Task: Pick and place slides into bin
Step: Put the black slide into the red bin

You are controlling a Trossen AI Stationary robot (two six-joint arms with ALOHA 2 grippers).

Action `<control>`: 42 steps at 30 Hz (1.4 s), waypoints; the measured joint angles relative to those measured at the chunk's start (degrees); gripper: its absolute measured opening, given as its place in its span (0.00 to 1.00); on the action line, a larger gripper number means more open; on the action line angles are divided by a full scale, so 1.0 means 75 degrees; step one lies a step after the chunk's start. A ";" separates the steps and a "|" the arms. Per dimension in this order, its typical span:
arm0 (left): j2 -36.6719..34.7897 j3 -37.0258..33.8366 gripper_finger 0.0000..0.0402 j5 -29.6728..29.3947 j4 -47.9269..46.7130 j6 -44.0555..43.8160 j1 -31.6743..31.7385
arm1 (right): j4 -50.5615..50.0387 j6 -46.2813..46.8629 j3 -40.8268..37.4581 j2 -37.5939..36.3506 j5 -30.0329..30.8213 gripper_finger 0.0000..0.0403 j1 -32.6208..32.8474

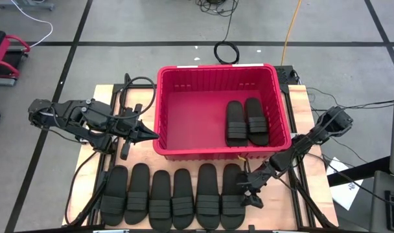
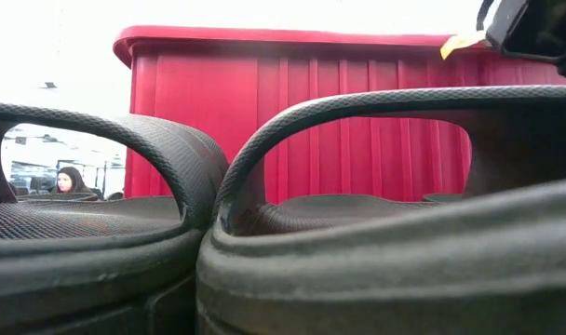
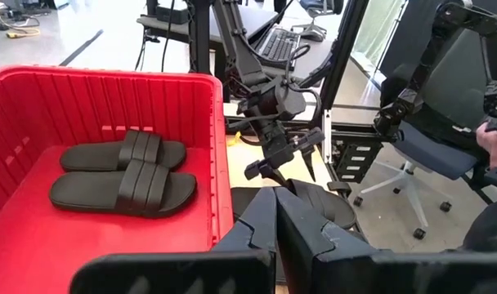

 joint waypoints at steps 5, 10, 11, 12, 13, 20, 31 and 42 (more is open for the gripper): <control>0.0000 0.0000 0.01 -0.0009 -0.0221 -0.0060 0.0000 | 0.0679 0.0058 -0.0009 0.0646 0.0071 0.63 0.0004; 0.0000 0.0000 0.01 -0.0009 -0.0329 -0.0085 0.0000 | 0.1570 0.0327 0.0013 0.1327 -0.0226 0.57 0.0002; 0.0000 0.0000 0.01 -0.0009 -0.0329 -0.0085 0.0000 | 0.1660 0.0374 0.0012 0.1396 -0.0271 0.53 -0.0005; -0.0005 0.0000 0.01 -0.0009 -0.0324 -0.0077 0.0000 | 0.1722 0.0397 0.0012 0.1415 -0.0271 0.48 -0.0005; -0.0007 0.0000 0.01 -0.0009 -0.0330 -0.0056 0.0000 | 0.1747 0.0411 0.0012 0.1412 -0.0263 0.43 -0.0005; -0.0026 0.0000 0.01 -0.0017 -0.0380 0.0187 0.0000 | 0.1730 0.0460 -0.0019 0.0624 -0.0229 0.04 0.0042; -0.0071 0.0000 0.01 -0.0020 -0.0382 0.0561 0.0000 | 0.1603 0.0879 0.0328 -0.0840 -0.0396 0.02 0.0498; -0.0318 0.0003 0.01 -0.0015 -0.0246 0.0793 0.0000 | -0.4577 -0.1291 0.4508 -0.1549 -0.0706 0.01 -0.0290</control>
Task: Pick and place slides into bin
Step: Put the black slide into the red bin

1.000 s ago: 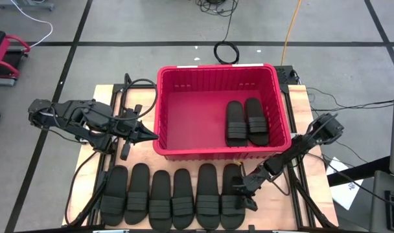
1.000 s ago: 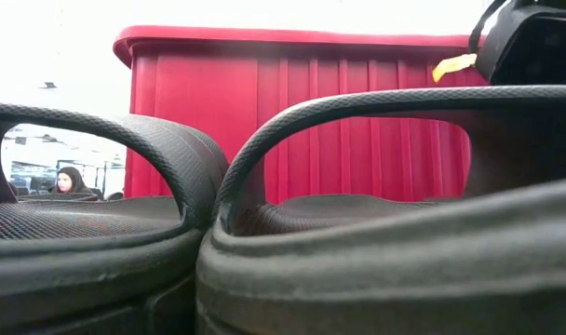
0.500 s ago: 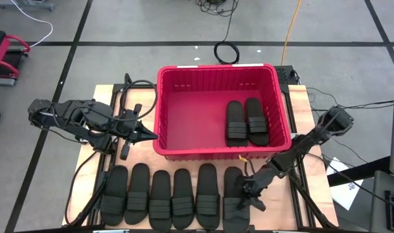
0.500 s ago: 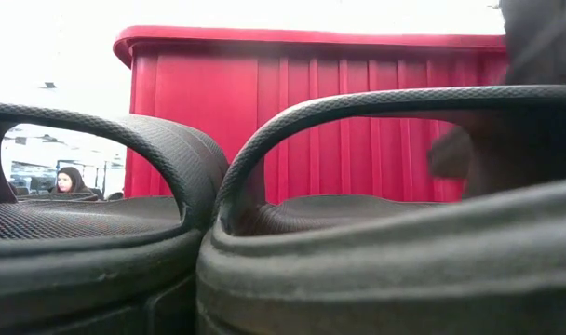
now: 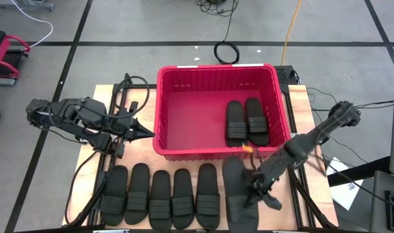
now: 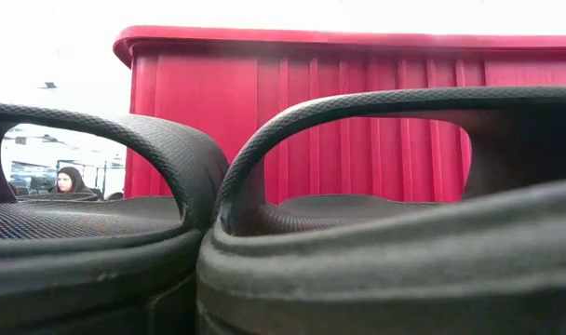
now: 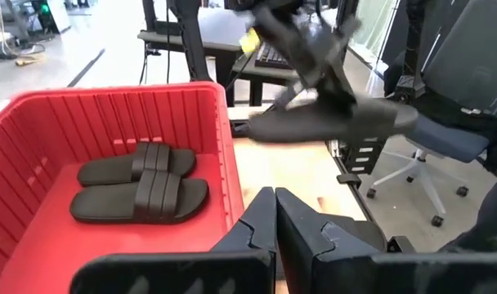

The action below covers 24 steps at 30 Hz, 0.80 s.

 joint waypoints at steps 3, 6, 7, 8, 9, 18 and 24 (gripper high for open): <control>-0.0008 0.0000 0.01 -0.0003 -0.0007 0.0139 0.0000 | -0.1166 -0.0779 0.1114 -0.0041 0.0366 0.01 -0.0524; -0.0009 0.0000 0.01 -0.0003 -0.0005 0.0169 0.0000 | -0.1856 -0.1493 0.2059 -0.0071 0.0753 0.01 -0.1135; -0.0009 0.0000 0.01 -0.0003 -0.0009 0.0167 0.0000 | -0.2079 -0.1696 0.2331 -0.0081 0.0809 0.01 -0.1397; -0.0009 0.0000 0.01 -0.0003 -0.0009 0.0169 0.0000 | -0.2366 -0.1896 0.2592 -0.0087 0.0806 0.01 -0.1665; -0.0009 0.0000 0.01 -0.0004 -0.0006 0.0175 0.0000 | -0.2659 -0.2097 0.2818 -0.0088 0.0802 0.01 -0.1937; -0.0009 0.0000 0.01 -0.0009 0.0102 0.0433 0.0000 | -0.3975 -0.3684 0.3693 -0.0067 0.0957 0.01 -0.4712; -0.0003 0.0000 0.01 -0.0324 0.0198 0.0441 0.0000 | -0.4317 -0.4939 0.3775 -0.0053 -0.0523 0.01 -0.6823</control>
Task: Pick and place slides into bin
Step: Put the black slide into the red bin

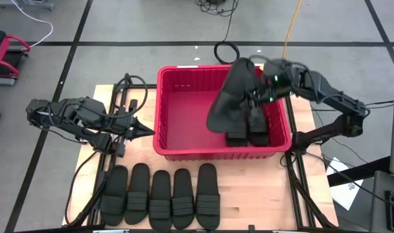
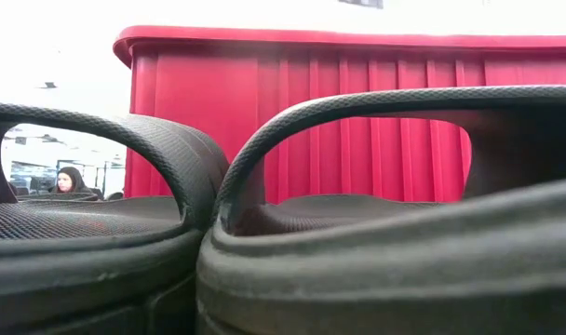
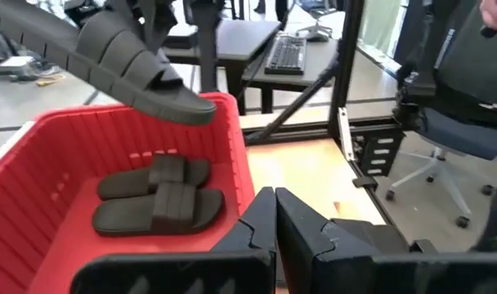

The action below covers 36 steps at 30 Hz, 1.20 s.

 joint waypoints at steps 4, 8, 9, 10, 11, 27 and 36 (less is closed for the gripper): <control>0.0000 0.0000 0.01 -0.0428 0.0403 -0.0188 0.0000 | -0.0071 -0.0966 0.0006 0.0267 -0.1130 0.01 -0.1620; 0.0000 0.0000 0.01 -0.0500 0.0578 -0.0255 0.0000 | -0.0116 -0.1739 0.0006 0.0931 -0.2466 0.01 -0.2732; 0.0002 0.0000 0.01 -0.0524 0.0614 -0.0310 0.0000 | -0.0179 -0.1986 0.0006 0.1149 -0.2774 0.01 -0.2908; 0.0003 0.0000 0.01 -0.0592 0.0667 -0.0371 0.0000 | -0.0324 -0.2262 0.0006 0.1366 -0.2997 0.01 -0.3028; 0.0003 0.0000 0.01 -0.0703 0.0720 -0.0448 0.0000 | -0.0483 -0.2581 0.0006 0.1597 -0.3253 0.01 -0.3100; 0.0009 0.0000 0.01 -0.1303 0.0749 -0.0696 0.0000 | -0.2023 -0.6111 0.0003 0.4189 -0.3337 0.02 -0.2300; 0.0009 0.0000 0.01 -0.1305 0.0743 -0.0713 0.0000 | -0.0675 -0.5213 -0.0146 0.4724 -0.3742 0.02 -0.2185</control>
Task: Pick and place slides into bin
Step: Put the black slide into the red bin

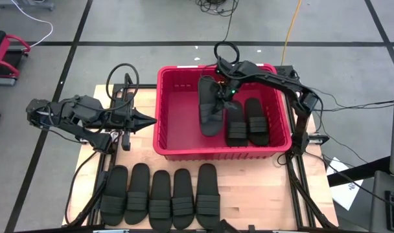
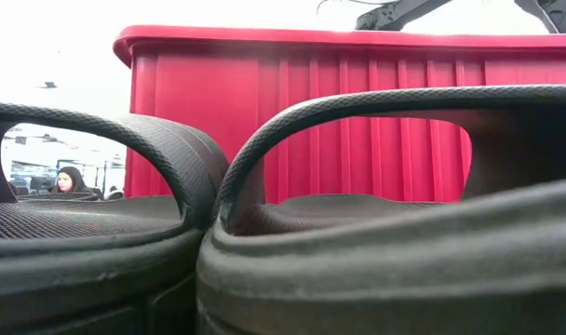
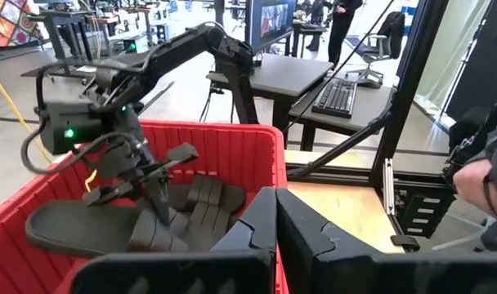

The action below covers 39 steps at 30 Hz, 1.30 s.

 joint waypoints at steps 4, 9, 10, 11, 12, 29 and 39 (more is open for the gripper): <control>0.0000 0.0000 0.01 -0.0003 -0.0030 0.0003 0.0000 | -0.0207 -0.0028 -0.0125 0.0310 0.0068 0.02 0.0003; 0.0000 0.0000 0.01 -0.0002 -0.0050 0.0005 0.0000 | 0.0015 -0.0034 -0.0474 0.0418 0.0334 0.02 0.0017; 0.0000 0.0000 0.01 -0.0002 -0.0052 0.0004 0.0000 | 0.0161 0.0003 -0.0582 0.0421 0.0458 0.02 0.0040; 0.0000 0.0000 0.01 -0.0003 -0.0055 0.0006 0.0000 | 0.0327 0.0061 -0.0668 0.0424 0.0466 0.02 0.0046; 0.0000 0.0000 0.01 -0.0003 -0.0066 0.0006 0.0000 | 0.0517 0.0161 -0.0743 0.0427 0.0415 0.02 0.0044; 0.0000 0.0000 0.01 -0.0003 -0.0221 0.0006 0.0000 | 0.1889 0.0787 -0.2250 0.0420 -0.0005 0.02 -0.0006; 0.0000 0.0000 0.01 -0.0003 -0.0219 -0.0128 0.0000 | 0.2917 0.1432 -0.3025 0.0418 -0.0377 0.02 -0.0006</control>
